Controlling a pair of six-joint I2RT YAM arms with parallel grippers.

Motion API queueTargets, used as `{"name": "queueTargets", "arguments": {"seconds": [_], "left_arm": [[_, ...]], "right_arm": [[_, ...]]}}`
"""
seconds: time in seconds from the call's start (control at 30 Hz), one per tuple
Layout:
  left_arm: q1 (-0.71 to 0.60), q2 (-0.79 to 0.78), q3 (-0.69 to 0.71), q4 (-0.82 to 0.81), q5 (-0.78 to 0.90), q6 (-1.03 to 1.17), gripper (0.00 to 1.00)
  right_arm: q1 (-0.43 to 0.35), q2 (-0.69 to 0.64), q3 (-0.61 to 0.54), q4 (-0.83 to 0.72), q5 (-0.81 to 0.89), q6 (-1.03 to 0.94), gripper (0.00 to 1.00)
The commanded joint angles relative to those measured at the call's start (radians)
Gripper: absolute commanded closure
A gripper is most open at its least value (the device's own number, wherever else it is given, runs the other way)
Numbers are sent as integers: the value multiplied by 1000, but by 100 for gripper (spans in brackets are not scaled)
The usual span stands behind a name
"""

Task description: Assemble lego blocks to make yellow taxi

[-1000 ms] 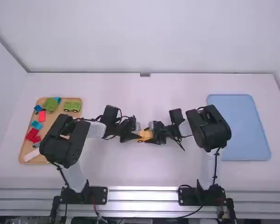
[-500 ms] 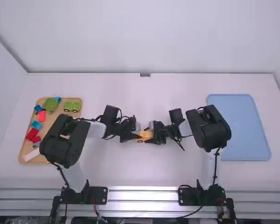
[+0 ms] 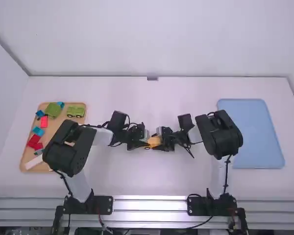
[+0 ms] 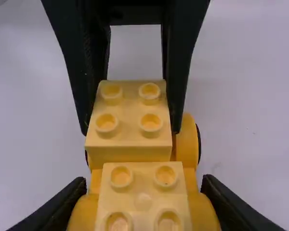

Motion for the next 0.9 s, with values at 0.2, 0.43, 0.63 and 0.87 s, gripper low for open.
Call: {"name": "queueTargets", "arguments": {"seconds": [0.2,0.43,0.63,0.87], "left_arm": [[-21,22,6,5,-13,15,66],[-20,22,5,24,-13,14,74],[-21,22,5,14,-11,-15,76],[-22,22,5,-8,-3,-11,80]], "right_arm": [[8,11,6,-14,-32,5,54],[8,11,6,-23,-32,-5,54],[7,11,6,-22,-32,-5,54],[7,11,7,-19,-29,-5,54]]}}
